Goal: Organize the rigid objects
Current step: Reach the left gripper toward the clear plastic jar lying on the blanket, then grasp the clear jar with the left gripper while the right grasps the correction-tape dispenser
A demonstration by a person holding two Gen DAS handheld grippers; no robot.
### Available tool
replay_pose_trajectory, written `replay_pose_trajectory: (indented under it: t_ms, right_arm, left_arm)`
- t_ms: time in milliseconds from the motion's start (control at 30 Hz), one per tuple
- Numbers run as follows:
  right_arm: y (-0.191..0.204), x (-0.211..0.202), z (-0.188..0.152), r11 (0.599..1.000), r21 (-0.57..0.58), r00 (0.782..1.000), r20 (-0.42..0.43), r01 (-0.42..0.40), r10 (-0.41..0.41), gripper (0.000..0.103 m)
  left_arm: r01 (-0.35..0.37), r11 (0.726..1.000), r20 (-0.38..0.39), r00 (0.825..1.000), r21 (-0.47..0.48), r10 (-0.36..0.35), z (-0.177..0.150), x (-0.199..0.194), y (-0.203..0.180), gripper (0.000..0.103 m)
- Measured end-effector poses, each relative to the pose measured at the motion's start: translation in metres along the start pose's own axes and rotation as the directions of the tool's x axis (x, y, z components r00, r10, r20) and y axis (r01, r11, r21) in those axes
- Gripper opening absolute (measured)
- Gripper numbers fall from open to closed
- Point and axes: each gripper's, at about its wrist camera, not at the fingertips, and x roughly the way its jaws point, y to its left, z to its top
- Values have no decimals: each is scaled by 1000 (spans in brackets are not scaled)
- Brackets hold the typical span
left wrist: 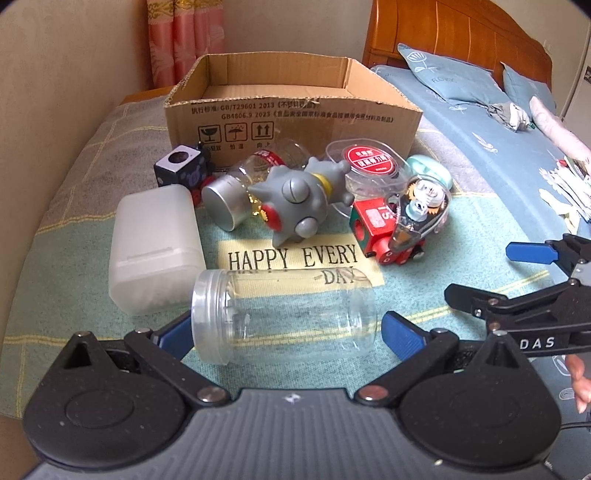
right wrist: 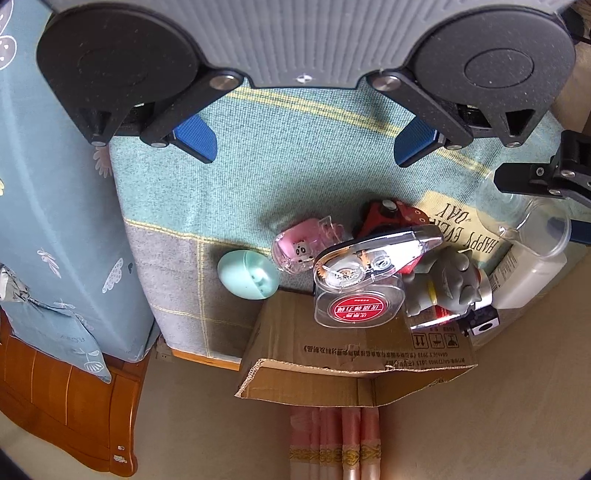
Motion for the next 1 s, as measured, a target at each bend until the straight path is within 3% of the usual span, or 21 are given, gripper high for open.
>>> replay_pose_trajectory:
  t_ms: [267, 467, 533, 600, 733, 1000]
  right_arm:
    - [-1, 7, -4, 1000, -5, 1000, -21, -1, 1, 103]
    - [-6, 4, -9, 999, -29, 1000, 3, -19, 19, 103]
    - [-8, 4, -11, 999, -38, 999, 14, -29, 30, 103]
    - [-8, 4, -12, 998, -43, 999, 22, -34, 35, 103]
    - [-7, 3, -15, 999, -42, 999, 43, -32, 34, 103]
    - [-8, 1, -20, 998, -44, 996, 79, -33, 36, 103]
  left_arm:
    - [81, 992, 24, 996, 101, -84, 13, 8, -15, 102]
    - [40, 975, 6, 999, 219, -42, 11, 20, -19, 102]
    - [38, 975, -23, 999, 220, -34, 6, 27, -15, 103]
    - [65, 982, -7, 998, 179, -65, 3, 27, -7, 102]
    - [64, 979, 16, 998, 192, -69, 0, 26, -5, 103]
    - [7, 982, 16, 1000, 191, -10, -2, 19, -13, 102]
